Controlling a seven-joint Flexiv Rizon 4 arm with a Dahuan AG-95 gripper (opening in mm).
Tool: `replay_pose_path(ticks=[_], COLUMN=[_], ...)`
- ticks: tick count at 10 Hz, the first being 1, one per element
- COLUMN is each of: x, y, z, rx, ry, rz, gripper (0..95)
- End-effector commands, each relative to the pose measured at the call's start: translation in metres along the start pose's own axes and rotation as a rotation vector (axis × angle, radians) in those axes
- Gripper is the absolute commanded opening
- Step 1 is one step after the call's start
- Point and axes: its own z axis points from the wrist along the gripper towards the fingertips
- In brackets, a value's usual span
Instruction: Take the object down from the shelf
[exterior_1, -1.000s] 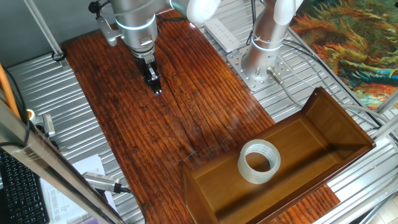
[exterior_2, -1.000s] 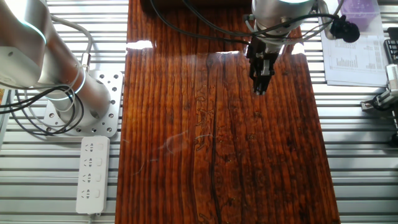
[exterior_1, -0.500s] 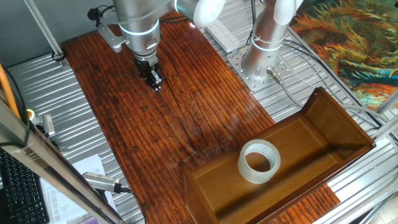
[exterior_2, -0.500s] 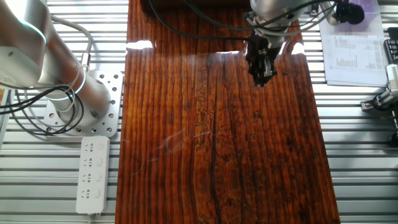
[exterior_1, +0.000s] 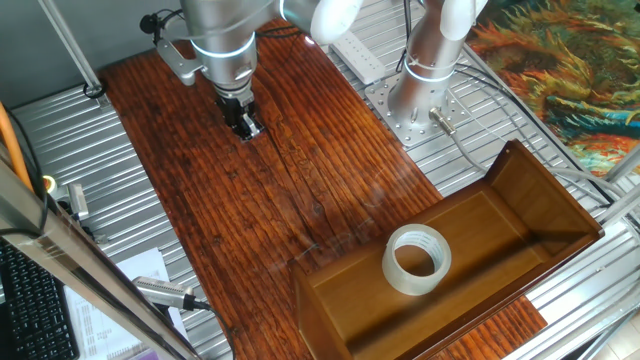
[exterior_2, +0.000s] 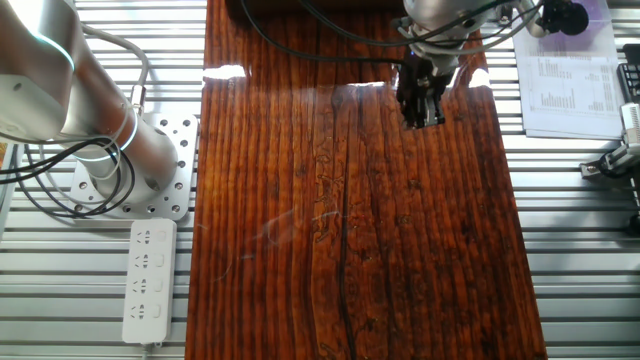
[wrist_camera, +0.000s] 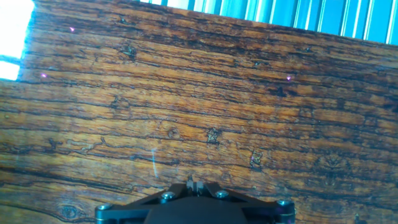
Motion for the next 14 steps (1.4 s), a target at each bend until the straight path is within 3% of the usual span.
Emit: replay_pose_path(ticks=[1, 5, 7, 10, 12, 13, 14], x=[0.000, 0.000, 0.000, -0.003, -0.003, -0.003, -0.003], y=[0.001, 0.014, 0.030, 0.057, 0.059, 0.059, 0.059], z=[-0.001, -0.006, -0.012, -0.012, -0.011, -0.011, -0.011], rx=[-0.002, -0.006, -0.020, -0.012, 0.019, 0.058, 0.065], ry=[0.000, -0.004, -0.005, 0.000, 0.006, 0.007, 0.010], rz=[0.000, 0.007, 0.012, 0.040, 0.047, 0.029, -0.003], gripper=[0.0, 0.0, 0.0, 0.0, 0.0, 0.0, 0.0])
